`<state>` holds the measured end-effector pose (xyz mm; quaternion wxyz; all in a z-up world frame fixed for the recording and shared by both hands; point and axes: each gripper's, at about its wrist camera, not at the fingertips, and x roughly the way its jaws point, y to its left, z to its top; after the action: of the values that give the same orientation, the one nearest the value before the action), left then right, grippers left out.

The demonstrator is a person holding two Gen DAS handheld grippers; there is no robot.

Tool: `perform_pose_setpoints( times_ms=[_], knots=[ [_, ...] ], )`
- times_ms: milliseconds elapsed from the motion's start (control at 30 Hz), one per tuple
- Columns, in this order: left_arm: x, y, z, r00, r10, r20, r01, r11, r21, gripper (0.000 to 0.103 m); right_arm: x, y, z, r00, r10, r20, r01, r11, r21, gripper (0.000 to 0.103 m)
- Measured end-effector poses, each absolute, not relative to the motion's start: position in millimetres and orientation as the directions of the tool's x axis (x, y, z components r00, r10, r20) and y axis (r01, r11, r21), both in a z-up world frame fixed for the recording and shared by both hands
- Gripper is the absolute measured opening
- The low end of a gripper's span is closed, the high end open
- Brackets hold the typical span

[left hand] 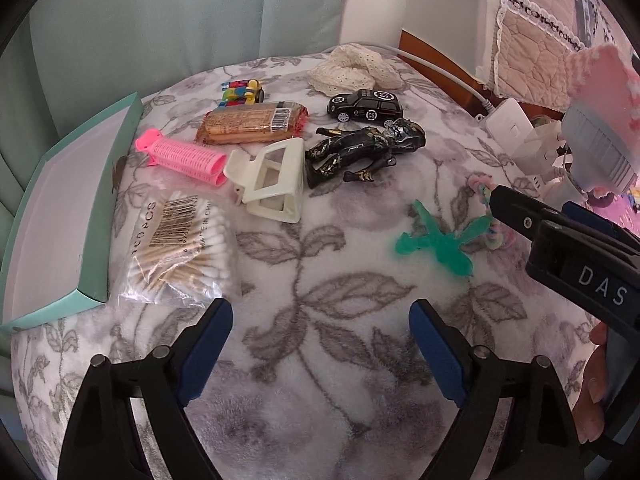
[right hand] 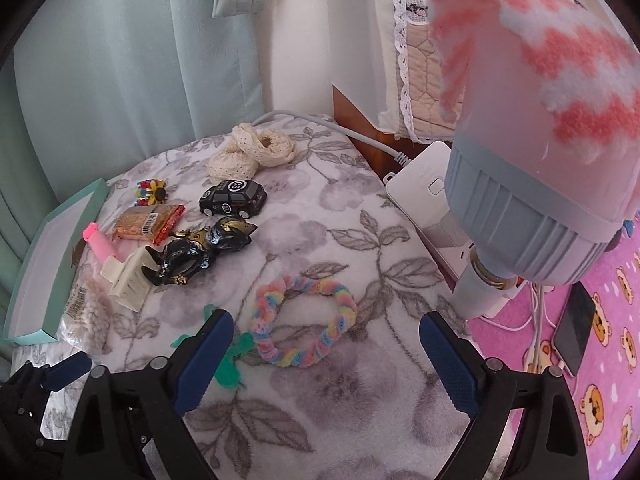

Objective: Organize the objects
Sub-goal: 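Move the left tool to the green figure while the right tool approaches the rainbow bracelet, then close the left tool on the green figure while the right tool grips the rainbow bracelet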

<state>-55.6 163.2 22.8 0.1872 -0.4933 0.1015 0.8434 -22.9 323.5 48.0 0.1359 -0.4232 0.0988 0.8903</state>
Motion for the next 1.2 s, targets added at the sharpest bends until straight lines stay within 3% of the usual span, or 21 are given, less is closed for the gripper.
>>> perform_pose_setpoints(
  times_ms=[133,667,933,1200],
  knots=[
    [-51.2,166.2,25.4,-0.445,0.220,-0.868,-0.415,-0.910,-0.018,0.082,-25.0,324.6,44.8,-0.603,0.138,-0.786,-0.310,-0.948,0.071,0.092],
    [-63.4,210.2,35.5,-0.402,0.348,-0.847,-0.528,-0.844,-0.096,0.082,-33.1,336.0,37.1,-0.588,0.075,-0.805,-0.308,-0.941,0.138,0.083],
    [-66.4,216.0,24.5,-0.383,0.375,-0.844,-0.523,-0.841,-0.136,0.081,-36.0,334.4,32.6,-0.580,0.031,-0.814,-0.284,-0.944,0.166,0.066],
    [-65.1,213.0,21.1,-0.357,0.409,-0.840,-0.517,-0.835,-0.186,0.054,-30.1,333.3,36.5,-0.590,0.030,-0.807,-0.275,-0.947,0.166,0.056]
  ],
)
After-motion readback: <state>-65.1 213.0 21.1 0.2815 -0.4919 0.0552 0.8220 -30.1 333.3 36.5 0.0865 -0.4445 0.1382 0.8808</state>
